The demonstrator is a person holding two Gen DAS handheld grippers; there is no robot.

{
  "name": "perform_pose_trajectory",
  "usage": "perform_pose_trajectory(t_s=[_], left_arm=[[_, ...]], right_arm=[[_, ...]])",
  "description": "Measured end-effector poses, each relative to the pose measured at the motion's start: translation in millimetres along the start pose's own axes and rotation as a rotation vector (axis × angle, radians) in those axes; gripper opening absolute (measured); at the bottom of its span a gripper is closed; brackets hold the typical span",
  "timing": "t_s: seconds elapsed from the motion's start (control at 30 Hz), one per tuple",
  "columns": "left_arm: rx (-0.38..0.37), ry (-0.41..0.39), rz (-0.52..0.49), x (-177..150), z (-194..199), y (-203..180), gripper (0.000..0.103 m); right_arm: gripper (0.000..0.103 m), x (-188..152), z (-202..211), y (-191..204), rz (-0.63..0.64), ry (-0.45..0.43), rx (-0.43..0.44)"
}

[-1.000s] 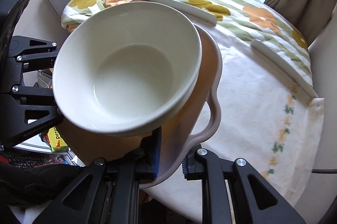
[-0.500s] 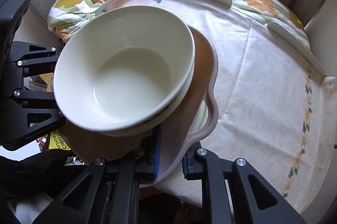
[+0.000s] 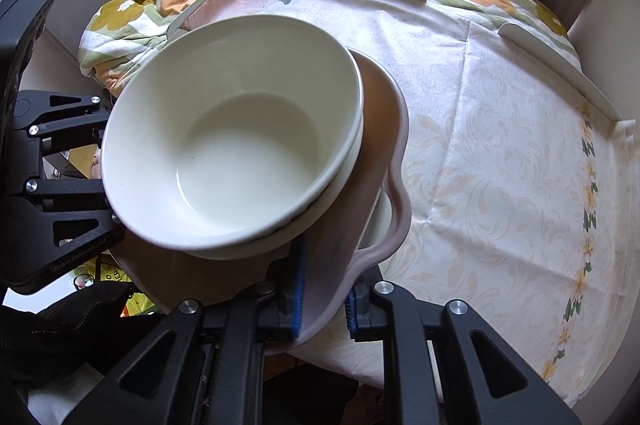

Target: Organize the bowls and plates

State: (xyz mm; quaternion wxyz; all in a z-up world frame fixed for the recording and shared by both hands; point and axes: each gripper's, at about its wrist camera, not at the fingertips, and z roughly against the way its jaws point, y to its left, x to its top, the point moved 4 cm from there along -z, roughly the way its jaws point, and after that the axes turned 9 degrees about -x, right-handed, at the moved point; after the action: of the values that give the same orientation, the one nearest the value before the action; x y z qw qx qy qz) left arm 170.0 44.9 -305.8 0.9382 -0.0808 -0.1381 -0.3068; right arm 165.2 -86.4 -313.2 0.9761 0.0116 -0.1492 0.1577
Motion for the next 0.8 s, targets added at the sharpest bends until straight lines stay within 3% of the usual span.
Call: perform_pose_trajectory(t_s=[0.37, 0.43, 0.57, 0.7, 0.8], left_arm=[[0.002, 0.111, -0.04, 4, 3, -5, 0.022], [0.0, 0.113, -0.058, 5, 6, -7, 0.029], [0.014, 0.106, -0.097, 4, 14, -11, 0.074], [0.02, 0.094, -0.122, 3, 24, -15, 0.077], [0.002, 0.09, -0.122, 3, 30, -15, 0.077]], right_arm=[[0.016, 5, 3, -4, -0.014, 0.072, 0.022], [0.016, 5, 4, -5, -0.019, 0.079, 0.023], [0.027, 4, 11, -9, -0.028, 0.073, -0.007], [0.043, 0, 19, -13, -0.048, 0.07, 0.004], [0.043, -3, 28, -14, -0.081, 0.069, 0.019]])
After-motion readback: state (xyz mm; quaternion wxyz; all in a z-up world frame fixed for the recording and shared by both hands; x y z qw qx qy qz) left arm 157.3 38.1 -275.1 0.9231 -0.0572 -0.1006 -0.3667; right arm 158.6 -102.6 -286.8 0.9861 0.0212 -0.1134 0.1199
